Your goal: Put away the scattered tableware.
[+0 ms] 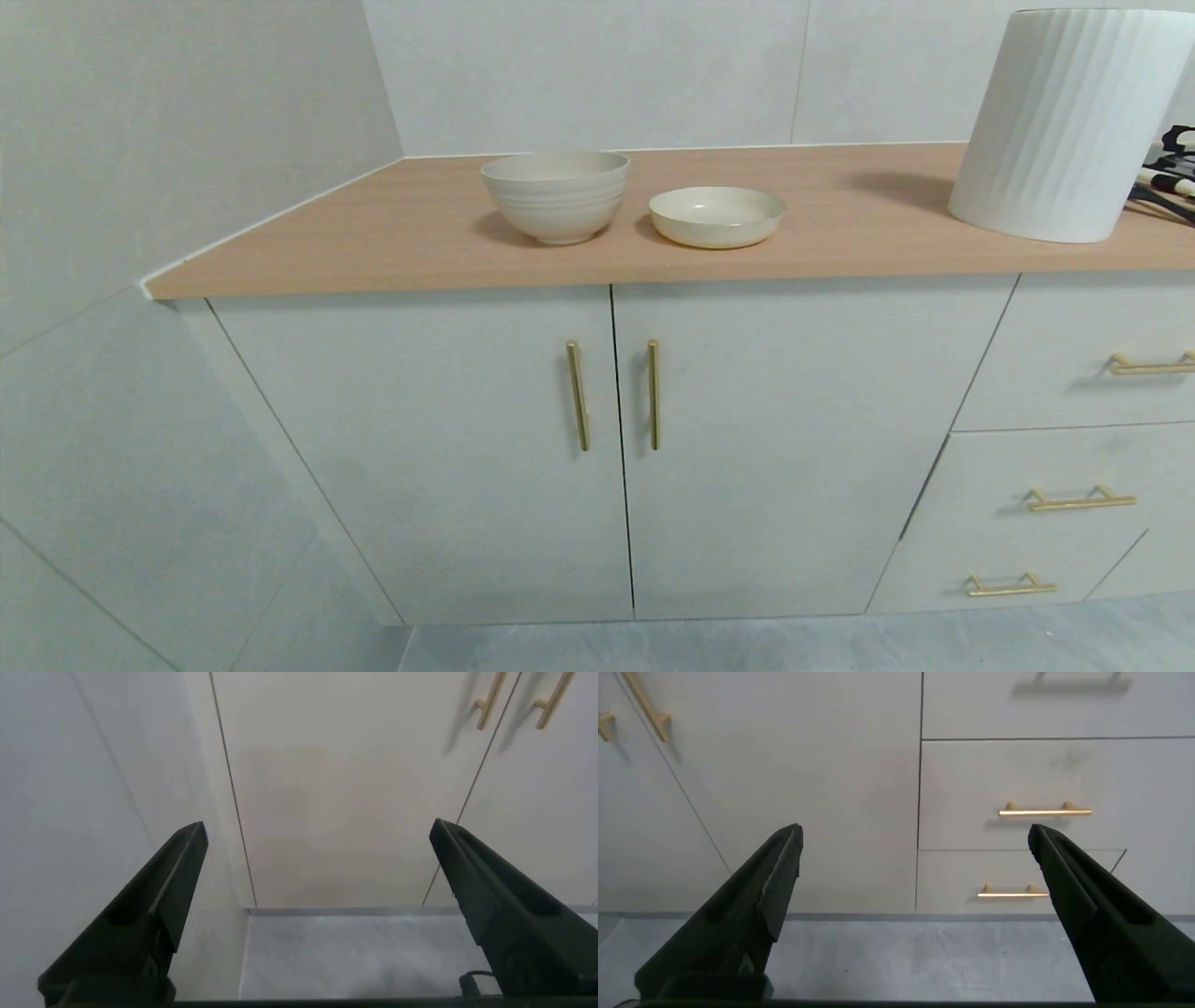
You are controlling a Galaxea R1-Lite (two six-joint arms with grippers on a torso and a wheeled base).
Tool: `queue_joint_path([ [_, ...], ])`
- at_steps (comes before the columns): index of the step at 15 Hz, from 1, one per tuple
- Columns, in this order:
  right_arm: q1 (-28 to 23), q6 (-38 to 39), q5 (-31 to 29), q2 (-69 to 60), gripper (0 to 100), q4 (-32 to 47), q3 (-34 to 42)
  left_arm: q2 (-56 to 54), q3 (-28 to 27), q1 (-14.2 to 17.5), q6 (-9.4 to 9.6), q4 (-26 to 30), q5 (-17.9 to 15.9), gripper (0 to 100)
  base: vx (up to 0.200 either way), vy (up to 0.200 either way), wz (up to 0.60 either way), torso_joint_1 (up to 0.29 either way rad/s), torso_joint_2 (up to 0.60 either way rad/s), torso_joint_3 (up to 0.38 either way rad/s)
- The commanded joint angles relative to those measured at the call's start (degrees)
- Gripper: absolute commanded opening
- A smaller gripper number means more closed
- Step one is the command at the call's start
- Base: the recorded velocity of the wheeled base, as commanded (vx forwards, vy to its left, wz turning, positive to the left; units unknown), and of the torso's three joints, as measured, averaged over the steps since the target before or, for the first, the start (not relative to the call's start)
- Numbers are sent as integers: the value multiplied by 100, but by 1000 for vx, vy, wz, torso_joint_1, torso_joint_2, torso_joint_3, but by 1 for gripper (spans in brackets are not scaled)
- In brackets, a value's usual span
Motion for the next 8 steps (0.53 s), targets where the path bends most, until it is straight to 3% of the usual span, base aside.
queue_joint_path([
  [1, 2, -8, 3, 5, 100, 0, 0, 0, 0, -2, -4, 0, 4, 100, 0, 0, 0, 0, 0, 0],
  [8, 2, -25, 12, 5, 100, 0, 0, 9, 0, -2, 5, 0, 4, 100, 0, 0, 0, 0, 0, 0],
])
